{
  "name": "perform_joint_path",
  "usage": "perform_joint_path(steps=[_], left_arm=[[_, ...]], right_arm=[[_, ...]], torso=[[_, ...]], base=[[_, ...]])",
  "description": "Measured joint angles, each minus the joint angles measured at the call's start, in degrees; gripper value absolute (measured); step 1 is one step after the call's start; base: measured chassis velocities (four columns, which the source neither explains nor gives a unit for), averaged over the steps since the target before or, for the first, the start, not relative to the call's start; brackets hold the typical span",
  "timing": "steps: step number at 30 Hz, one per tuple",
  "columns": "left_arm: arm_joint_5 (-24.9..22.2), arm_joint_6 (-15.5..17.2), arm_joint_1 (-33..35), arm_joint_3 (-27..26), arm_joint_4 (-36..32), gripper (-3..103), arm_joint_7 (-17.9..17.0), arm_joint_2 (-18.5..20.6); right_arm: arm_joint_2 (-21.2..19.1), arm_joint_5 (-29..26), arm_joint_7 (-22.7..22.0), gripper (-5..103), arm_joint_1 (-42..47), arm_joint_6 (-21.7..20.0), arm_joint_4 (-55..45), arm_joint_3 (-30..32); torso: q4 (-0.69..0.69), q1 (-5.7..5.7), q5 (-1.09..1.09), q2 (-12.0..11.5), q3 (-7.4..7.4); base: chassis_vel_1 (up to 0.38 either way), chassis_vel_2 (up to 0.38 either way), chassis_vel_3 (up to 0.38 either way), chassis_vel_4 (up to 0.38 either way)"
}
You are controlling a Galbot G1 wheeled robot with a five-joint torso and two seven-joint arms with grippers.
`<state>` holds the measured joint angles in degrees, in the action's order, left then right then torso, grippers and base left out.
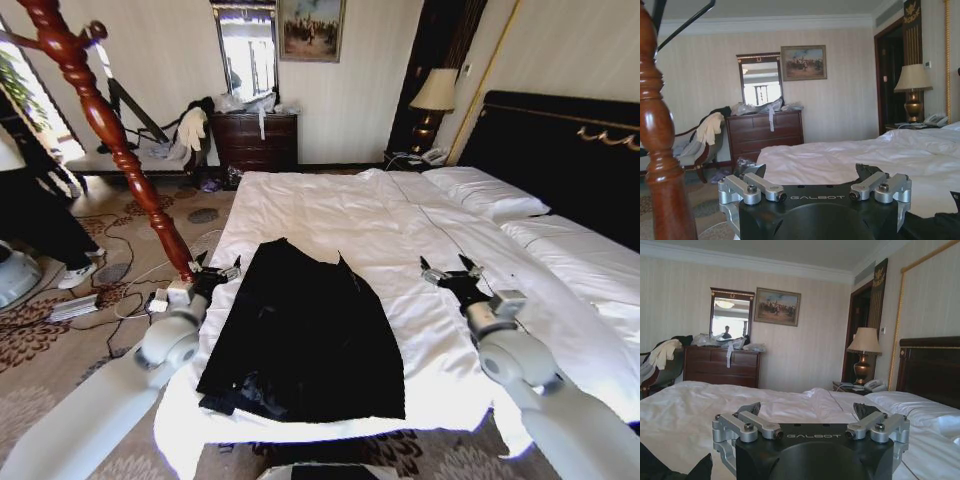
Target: Pick up the clothes from the bed and hang them on the clothes hanger.
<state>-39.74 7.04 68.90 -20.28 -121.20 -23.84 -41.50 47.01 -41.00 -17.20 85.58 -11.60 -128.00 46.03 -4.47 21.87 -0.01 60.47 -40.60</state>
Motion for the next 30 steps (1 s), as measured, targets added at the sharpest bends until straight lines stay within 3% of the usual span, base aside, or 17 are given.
perform_joint_path(steps=[7, 11, 18, 30], left_arm=[[3.6, -1.7, 11.8, -7.4, -5.1, 100, 2.5, -3.8], [7.7, -2.7, 17.2, -11.1, -7.6, 100, 3.7, -7.1], [9.9, -4.2, 22.7, -14.5, -11.0, 100, 4.7, -13.1], [9.0, -2.8, 24.7, -17.3, -13.7, 100, 3.7, -12.9]], right_arm=[[4.4, 4.5, 3.0, 100, 9.2, 1.4, -4.8, 5.3], [7.9, 11.5, 5.4, 100, 13.4, 3.1, -6.3, 5.4], [13.0, 20.1, 7.9, 100, 17.4, 6.0, -8.6, 5.2], [18.3, 23.9, 8.1, 100, 19.1, 6.7, -9.2, 2.5]], torso=[[0.01, 0.0, 0.02, 0.0, 0.0], [0.01, 0.0, 0.02, 0.0, 0.0], [0.01, 0.0, 0.0, 0.0, 0.0], [0.01, 0.01, 0.01, 0.0, -0.01]], base=[[0.0, 0.0, 0.0, 0.0], [0.0, 0.0, 0.0, 0.0], [0.0, 0.0, 0.0, 0.0], [0.0, 0.0, 0.0, 0.0]])
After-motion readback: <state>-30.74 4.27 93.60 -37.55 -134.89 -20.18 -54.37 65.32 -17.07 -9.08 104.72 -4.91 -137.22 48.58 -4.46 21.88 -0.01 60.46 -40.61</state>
